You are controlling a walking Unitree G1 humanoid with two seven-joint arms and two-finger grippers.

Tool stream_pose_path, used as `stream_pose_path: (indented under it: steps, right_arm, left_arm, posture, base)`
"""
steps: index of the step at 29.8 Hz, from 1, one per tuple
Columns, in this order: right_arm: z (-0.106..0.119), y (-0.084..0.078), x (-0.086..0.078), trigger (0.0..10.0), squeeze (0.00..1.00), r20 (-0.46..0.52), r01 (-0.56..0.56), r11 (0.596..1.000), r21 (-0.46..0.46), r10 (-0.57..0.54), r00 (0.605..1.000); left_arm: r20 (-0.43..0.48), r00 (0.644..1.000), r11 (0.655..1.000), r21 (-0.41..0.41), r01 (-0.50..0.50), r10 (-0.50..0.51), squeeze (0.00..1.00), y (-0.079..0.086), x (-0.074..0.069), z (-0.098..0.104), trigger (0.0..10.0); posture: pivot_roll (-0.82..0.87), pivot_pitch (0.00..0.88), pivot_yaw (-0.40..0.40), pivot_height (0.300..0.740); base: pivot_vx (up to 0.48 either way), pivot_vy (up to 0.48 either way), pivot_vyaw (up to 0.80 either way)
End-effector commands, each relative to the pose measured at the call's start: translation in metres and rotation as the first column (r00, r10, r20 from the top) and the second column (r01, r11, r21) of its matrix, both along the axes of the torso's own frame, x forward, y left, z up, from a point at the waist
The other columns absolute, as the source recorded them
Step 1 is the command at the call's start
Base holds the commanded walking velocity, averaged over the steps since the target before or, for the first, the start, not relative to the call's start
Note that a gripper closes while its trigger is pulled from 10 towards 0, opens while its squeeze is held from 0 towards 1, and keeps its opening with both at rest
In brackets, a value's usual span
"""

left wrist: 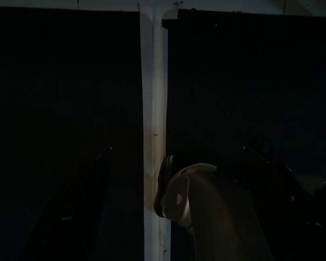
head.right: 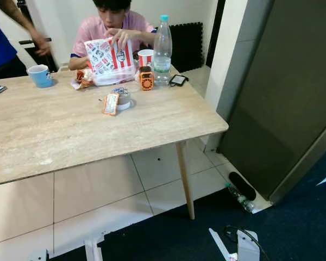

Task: Restocking fridge

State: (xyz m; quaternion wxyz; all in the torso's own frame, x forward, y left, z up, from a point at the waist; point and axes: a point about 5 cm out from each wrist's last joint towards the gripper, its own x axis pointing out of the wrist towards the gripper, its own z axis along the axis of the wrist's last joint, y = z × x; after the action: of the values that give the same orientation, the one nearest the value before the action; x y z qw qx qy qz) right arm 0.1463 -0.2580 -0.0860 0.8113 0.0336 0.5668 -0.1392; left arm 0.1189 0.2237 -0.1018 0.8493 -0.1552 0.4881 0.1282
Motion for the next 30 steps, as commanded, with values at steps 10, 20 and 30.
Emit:
stream_pose_path:
  steps: [10,20,30]
  right_arm:
    - [-0.001,0.000,-0.004,10.0,0.00,-0.002,-0.039,0.999,-0.002,0.039,0.999]
    - [-0.007,0.003,-0.019,10.0,0.00,-0.042,-0.049,0.999,0.004,0.049,0.998]
    - [-0.005,0.001,-0.014,10.0,0.00,-0.027,-0.061,0.998,-0.001,0.061,0.998]
  left_arm:
    - [0.003,1.000,0.999,-0.028,0.016,-0.016,0.00,-0.006,0.003,0.000,10.0]
    - [0.009,0.999,0.999,-0.023,0.036,-0.036,0.00,-0.004,0.004,0.001,10.0]
    - [0.019,0.999,0.998,-0.032,0.046,-0.045,0.00,-0.007,0.007,0.001,10.0]
  posture:
    - [-0.01,0.000,0.026,0.740]
    - [-0.01,0.000,0.029,0.740]
    - [0.00,0.000,0.027,0.740]
  base:
    - [0.195,-0.396,0.00]
    - [0.097,-0.414,0.00]
    - [0.024,-0.415,0.00]
